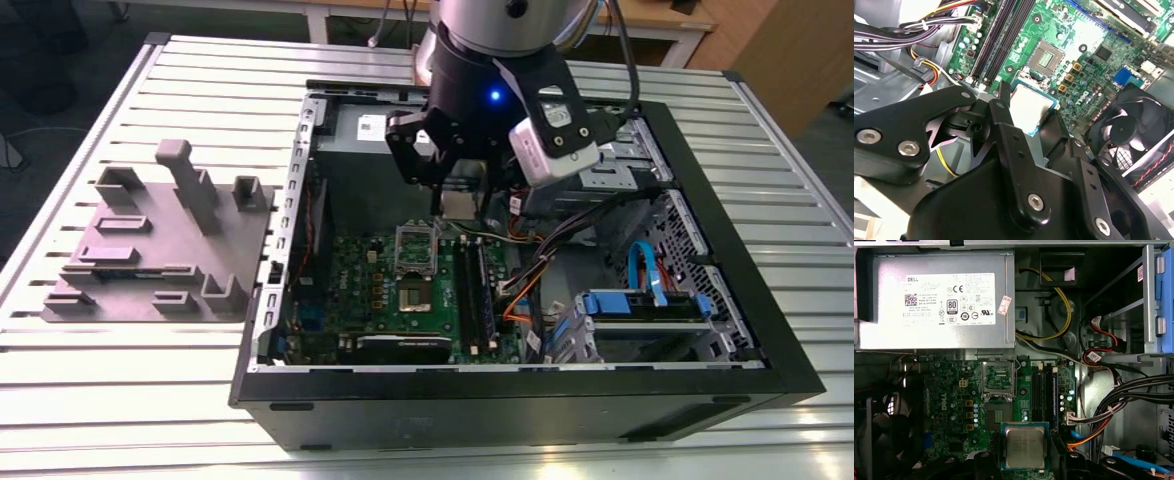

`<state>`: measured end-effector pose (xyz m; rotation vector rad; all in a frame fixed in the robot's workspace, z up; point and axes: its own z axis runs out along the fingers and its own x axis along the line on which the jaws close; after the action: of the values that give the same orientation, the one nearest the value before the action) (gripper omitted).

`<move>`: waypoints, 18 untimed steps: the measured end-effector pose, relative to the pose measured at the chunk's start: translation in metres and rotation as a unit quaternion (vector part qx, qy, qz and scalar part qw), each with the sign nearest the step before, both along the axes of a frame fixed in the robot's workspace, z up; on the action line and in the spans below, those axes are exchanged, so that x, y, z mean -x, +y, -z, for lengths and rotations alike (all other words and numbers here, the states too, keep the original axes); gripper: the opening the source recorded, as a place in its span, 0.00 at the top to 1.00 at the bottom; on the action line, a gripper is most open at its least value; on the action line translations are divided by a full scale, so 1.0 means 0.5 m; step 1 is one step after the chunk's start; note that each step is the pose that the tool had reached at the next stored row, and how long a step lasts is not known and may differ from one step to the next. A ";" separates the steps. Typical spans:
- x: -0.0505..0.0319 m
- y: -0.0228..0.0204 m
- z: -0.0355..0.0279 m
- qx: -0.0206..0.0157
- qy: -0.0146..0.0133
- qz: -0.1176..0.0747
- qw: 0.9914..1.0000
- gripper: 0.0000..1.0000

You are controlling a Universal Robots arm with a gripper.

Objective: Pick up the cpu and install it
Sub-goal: 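Place the cpu into insertion slot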

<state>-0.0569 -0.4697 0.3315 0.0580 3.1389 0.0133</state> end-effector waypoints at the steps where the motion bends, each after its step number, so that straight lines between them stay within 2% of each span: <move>1: 0.000 -0.0005 0.001 0.000 0.000 0.000 1.000 0.53; 11: 0.000 -0.0025 0.015 0.000 0.000 0.000 1.000 0.53; 18: 0.000 -0.0026 0.016 0.000 0.000 0.000 1.000 0.53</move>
<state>-0.0569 -0.4710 0.3235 0.0580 3.1389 0.0132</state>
